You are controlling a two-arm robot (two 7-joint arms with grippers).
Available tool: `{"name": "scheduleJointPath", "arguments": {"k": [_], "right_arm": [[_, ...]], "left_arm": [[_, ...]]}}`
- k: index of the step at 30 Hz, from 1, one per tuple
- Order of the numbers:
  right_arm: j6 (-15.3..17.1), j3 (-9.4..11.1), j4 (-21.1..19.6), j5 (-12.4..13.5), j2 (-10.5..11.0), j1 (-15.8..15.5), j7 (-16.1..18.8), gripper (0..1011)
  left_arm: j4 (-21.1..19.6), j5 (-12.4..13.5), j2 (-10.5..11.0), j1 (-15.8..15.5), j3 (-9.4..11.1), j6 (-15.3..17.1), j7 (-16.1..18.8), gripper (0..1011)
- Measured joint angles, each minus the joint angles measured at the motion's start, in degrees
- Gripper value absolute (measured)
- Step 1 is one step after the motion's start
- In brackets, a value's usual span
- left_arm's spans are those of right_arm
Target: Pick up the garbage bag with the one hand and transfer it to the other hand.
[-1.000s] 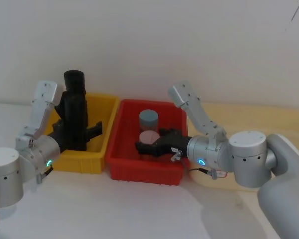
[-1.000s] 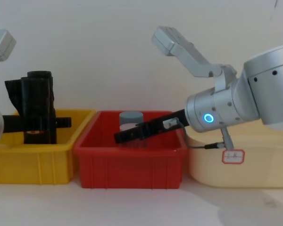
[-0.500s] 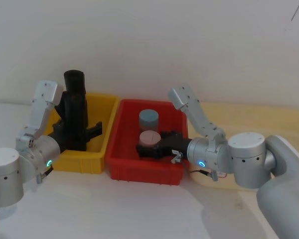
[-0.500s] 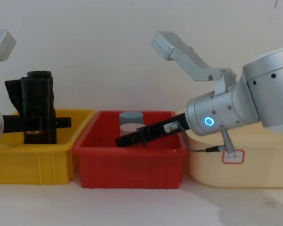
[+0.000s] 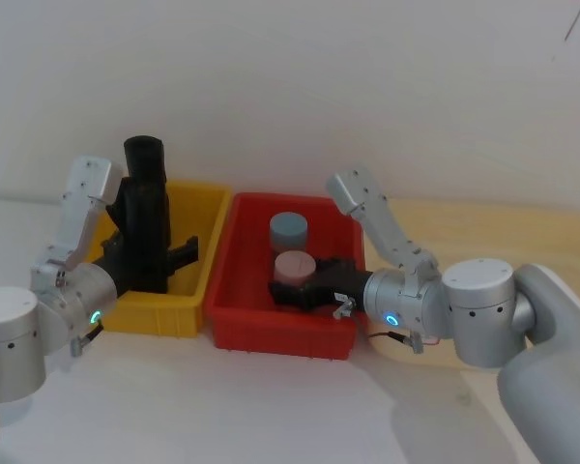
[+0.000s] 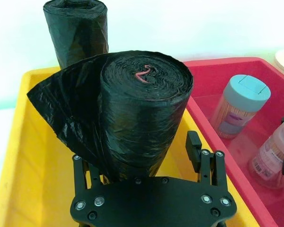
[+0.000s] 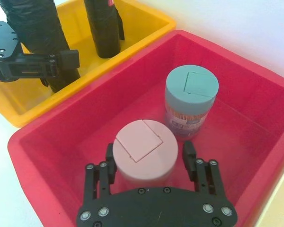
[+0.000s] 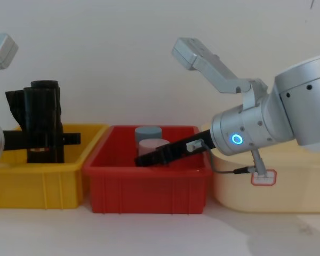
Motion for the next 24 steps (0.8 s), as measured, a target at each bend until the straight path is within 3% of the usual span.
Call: {"name": "scheduleJointPath", "arguments": {"k": [7,18,24], "right_arm": [[0.06,0.05,-0.05,-0.10,-0.03,-0.04,-0.07,659],[0.14,0.15,-0.34,-0.20,-0.01,-0.22,-0.18,659],[0.02,0.64,-3.13,-0.55,0.71,-1.44,-1.05,659]], "left_arm": [[0.00,0.00,0.00,0.00,0.00,0.00,0.00,1001],[0.00,0.00,0.00,0.00,0.00,0.00,0.00,1001],[0.00,0.00,0.00,0.00,0.00,0.00,0.00,1001]]}}
